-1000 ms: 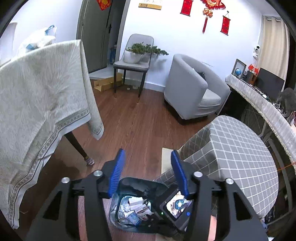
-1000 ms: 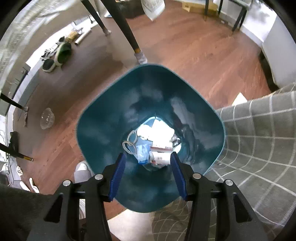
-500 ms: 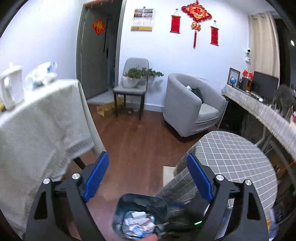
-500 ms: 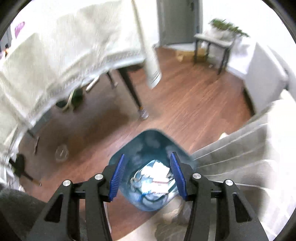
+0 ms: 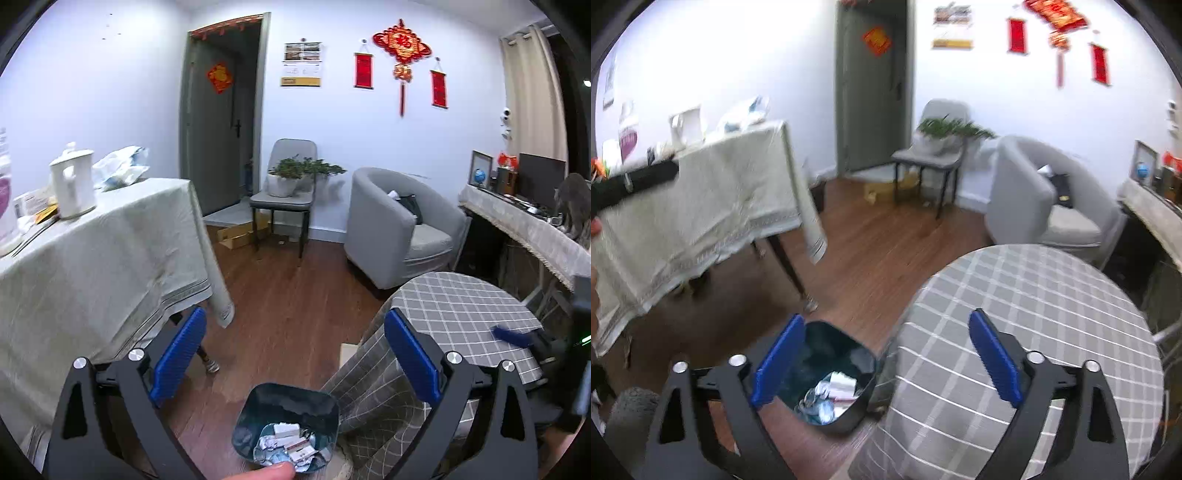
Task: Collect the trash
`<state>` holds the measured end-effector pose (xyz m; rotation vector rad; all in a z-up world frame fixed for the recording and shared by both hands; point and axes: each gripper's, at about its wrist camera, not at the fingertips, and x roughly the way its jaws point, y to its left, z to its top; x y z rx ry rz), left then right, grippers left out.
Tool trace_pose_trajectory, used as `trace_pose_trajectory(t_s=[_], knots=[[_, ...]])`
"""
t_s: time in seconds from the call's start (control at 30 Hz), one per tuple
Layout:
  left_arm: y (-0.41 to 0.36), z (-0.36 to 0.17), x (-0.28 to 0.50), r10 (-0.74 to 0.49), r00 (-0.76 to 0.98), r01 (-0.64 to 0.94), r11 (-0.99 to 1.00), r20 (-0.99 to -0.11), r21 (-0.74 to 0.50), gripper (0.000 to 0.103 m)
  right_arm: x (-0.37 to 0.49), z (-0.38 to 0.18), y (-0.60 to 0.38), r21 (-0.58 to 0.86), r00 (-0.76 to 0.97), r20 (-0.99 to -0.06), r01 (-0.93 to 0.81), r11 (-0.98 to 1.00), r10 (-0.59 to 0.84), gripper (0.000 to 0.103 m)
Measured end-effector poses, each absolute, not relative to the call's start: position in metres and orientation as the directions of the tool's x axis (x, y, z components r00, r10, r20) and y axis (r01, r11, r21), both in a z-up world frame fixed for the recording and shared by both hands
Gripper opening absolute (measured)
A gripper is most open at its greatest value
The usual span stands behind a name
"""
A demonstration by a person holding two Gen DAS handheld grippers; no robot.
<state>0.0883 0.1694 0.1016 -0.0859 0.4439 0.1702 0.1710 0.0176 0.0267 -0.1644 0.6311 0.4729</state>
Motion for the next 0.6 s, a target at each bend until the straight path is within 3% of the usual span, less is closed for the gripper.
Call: trace_pose_trajectory(t_s=[0.33,0.6], knots=[[0.139,0.068,0.043,0.162,0.875,-0.180,0.984,-0.457,0.004,0.100,0.111,0.038,-0.063,-0.035,0.807,-0.522,-0.343,0.939,0.276,0.099],[0.122,0.046,0.001,0.127,0.891,-0.158,0.987,-0.435,-0.037,0.100,0.055,0.025,-0.113,-0.034,0.835,-0.504,-0.274,0.961,0.220,0.099]])
